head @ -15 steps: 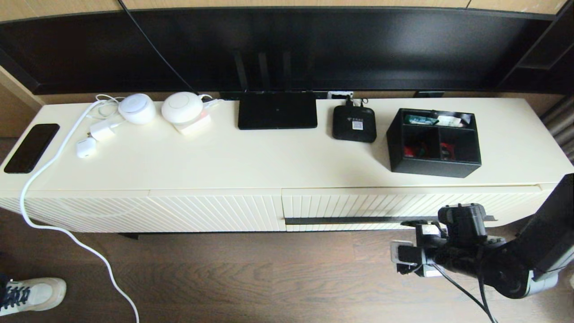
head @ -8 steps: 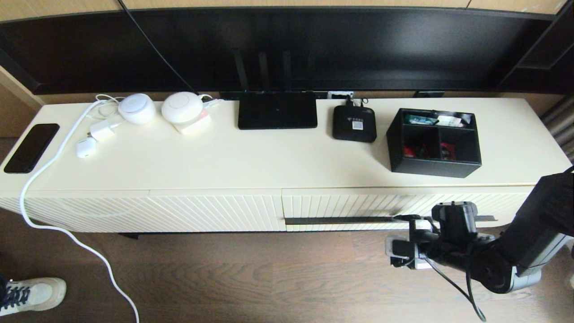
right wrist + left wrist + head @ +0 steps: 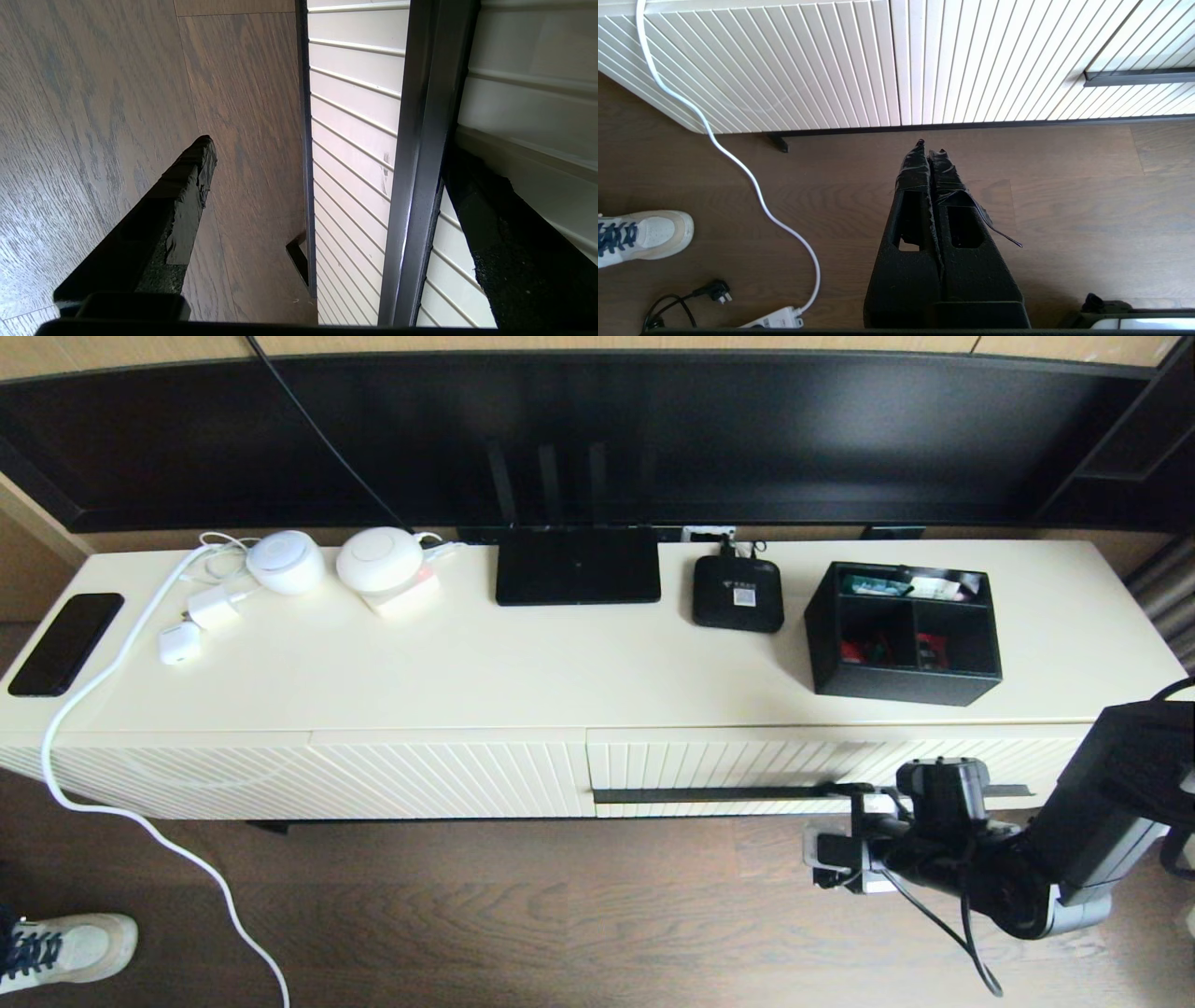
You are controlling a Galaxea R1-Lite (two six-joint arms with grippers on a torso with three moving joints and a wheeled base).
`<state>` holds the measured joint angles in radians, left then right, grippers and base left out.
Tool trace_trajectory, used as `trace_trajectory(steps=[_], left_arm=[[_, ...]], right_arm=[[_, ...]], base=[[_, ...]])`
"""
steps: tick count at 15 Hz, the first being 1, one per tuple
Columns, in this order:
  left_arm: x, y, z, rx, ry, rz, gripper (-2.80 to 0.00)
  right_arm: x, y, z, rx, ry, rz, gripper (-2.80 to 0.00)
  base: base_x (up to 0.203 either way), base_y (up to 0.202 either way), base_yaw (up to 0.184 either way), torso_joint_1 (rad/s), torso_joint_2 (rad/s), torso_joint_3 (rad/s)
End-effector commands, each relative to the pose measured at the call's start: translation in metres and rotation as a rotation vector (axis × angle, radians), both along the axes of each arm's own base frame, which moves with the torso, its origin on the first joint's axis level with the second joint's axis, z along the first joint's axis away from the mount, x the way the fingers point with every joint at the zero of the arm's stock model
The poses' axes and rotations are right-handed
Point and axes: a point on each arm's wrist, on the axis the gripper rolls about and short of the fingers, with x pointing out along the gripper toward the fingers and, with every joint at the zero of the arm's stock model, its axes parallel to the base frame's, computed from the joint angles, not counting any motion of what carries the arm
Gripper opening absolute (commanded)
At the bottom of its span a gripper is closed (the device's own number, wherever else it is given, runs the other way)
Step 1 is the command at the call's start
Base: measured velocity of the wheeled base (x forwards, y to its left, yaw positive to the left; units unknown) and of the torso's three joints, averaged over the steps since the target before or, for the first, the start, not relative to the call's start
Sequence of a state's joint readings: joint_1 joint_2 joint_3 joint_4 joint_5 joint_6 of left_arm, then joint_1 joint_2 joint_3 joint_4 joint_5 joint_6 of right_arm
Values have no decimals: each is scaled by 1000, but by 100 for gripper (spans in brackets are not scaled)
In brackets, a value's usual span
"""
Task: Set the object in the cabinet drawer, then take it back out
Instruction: Open the drawer
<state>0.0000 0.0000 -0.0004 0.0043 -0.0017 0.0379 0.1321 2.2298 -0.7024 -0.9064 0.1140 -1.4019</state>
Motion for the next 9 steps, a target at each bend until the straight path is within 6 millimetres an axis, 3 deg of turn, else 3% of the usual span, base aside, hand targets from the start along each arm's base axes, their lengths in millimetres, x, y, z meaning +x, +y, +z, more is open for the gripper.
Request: trace_trajectory(steps=[1, 9], left_arm=[[0, 0, 0, 0, 1, 0, -280], [0, 0, 0, 0, 0, 0, -280]], right_arm=[[-7, -1, -2, -5, 20, 9, 0], [-53, -6, -3, 0, 129, 34, 0]], base=[[0, 0, 0, 0, 0, 0], [0, 0, 0, 0, 0, 0]])
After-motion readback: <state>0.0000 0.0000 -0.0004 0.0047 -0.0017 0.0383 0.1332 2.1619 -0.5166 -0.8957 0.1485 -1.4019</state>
